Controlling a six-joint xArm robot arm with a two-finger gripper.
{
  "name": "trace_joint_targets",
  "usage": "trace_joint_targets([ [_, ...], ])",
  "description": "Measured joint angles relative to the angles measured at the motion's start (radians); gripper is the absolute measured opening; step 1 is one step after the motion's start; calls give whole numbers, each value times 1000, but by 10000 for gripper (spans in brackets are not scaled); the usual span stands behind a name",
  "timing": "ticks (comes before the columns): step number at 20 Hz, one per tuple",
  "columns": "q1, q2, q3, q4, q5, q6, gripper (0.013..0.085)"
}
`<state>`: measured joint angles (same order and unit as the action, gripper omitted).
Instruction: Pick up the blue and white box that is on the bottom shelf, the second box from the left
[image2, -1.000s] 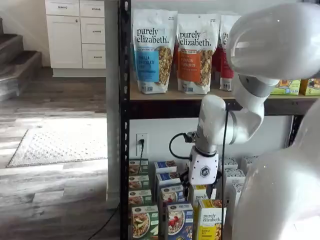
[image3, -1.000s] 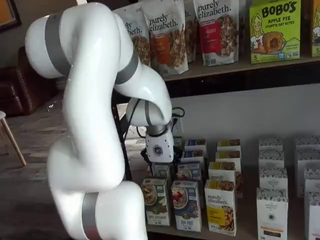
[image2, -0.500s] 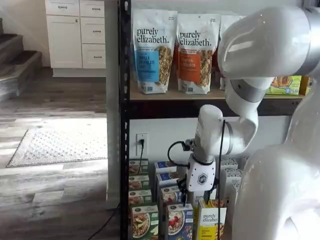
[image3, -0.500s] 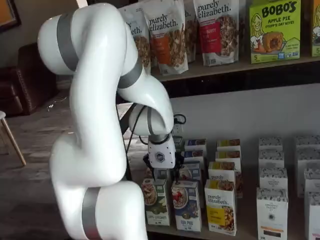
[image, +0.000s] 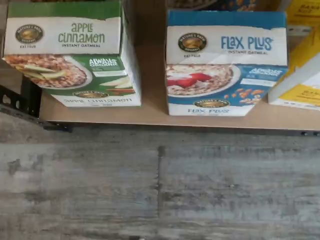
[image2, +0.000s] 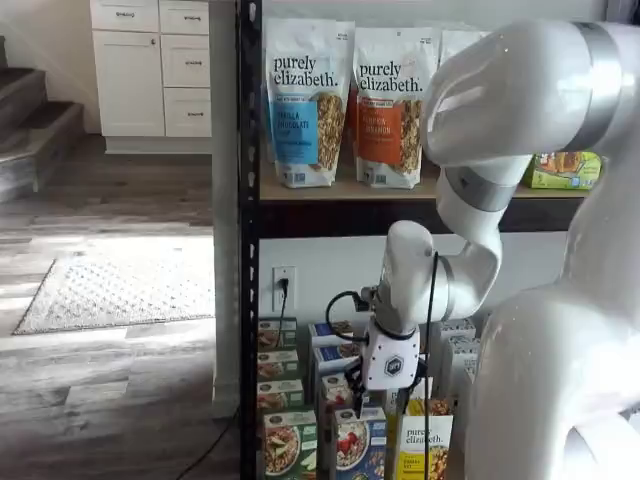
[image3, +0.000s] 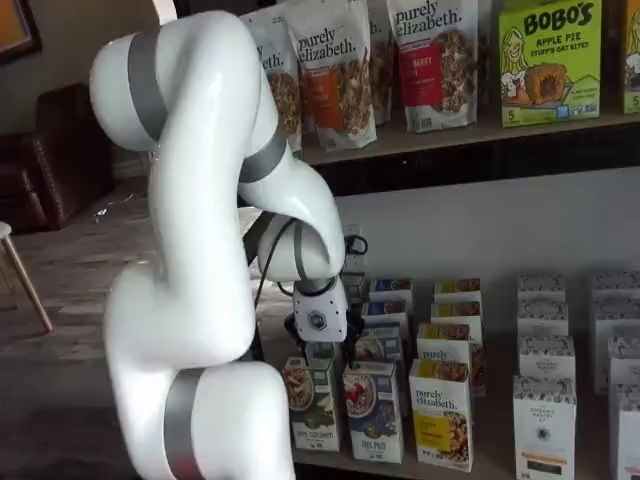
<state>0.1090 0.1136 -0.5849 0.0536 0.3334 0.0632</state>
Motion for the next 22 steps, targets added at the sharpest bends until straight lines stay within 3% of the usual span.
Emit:
trace_joint_targets([
  [6,4,86,-47,21,-34,-17,850],
  [10,-4,149,-90,-4,-48,-1,850],
  [22,-24,326,-215,-21,-100,-6,850],
])
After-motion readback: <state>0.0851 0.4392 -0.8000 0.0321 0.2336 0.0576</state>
